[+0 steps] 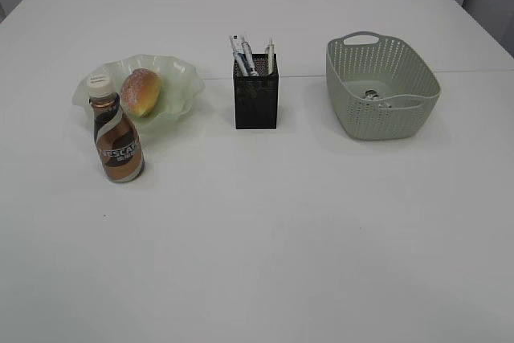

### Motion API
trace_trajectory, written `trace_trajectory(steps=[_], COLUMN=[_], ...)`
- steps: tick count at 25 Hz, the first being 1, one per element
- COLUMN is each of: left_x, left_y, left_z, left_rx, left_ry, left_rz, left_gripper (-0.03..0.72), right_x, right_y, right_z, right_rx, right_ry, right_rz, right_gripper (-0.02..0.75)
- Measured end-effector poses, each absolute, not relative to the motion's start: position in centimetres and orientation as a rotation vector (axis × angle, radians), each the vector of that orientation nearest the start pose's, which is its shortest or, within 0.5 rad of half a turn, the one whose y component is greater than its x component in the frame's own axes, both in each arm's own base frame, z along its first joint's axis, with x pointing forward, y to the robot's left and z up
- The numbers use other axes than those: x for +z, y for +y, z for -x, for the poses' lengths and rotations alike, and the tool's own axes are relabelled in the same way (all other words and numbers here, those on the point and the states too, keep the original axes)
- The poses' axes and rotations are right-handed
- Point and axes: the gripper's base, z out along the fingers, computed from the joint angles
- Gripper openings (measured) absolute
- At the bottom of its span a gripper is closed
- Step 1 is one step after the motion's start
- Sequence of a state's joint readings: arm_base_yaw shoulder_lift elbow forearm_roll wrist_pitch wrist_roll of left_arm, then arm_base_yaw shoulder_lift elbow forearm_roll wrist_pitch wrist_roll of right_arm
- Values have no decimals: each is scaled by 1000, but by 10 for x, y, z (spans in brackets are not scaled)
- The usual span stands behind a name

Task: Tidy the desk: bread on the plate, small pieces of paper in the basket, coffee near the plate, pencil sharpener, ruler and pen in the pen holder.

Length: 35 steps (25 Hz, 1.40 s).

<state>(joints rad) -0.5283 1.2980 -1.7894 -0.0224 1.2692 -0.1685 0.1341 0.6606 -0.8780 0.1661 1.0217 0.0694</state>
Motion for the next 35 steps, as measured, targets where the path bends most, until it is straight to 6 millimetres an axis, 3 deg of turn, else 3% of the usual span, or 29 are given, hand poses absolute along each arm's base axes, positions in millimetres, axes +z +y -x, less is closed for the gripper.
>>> trace_trajectory(steps=[4,7,12,16,20,25,31,35], left_x=[497,506,518,511,479,428,370,334], left_y=[-104,-94,-73,-58,-45,-22,10,17], left_z=[-164,-141,-109,-83,-54,-14,35,49], left_rx=[-470,-519,-518,-489,-468,-403,-360,-378], left_ry=[2260,2209,2112,2067,2059,2019,1902,1852], left_rz=[-426,-428,-427,-484,-607,-725,-707,-695], left_gripper=[403,403,403,398,396,393,393,393], right_x=[360,365,374,369,352,336,315,302], right_y=[9,-4,-14,-20,-23,-24,-14,-11], right_z=[-76,-55,-7,28,48,58,46,38], right_rx=[101,-30,-42,-32,-30,-26,50,20], right_ry=[2364,2282,2055,1938,1953,1934,2021,2076], right_rz=[7,-10,-38,-54,-70,-75,8,79], right_gripper=[328,328,328,328,328,328,328,328])
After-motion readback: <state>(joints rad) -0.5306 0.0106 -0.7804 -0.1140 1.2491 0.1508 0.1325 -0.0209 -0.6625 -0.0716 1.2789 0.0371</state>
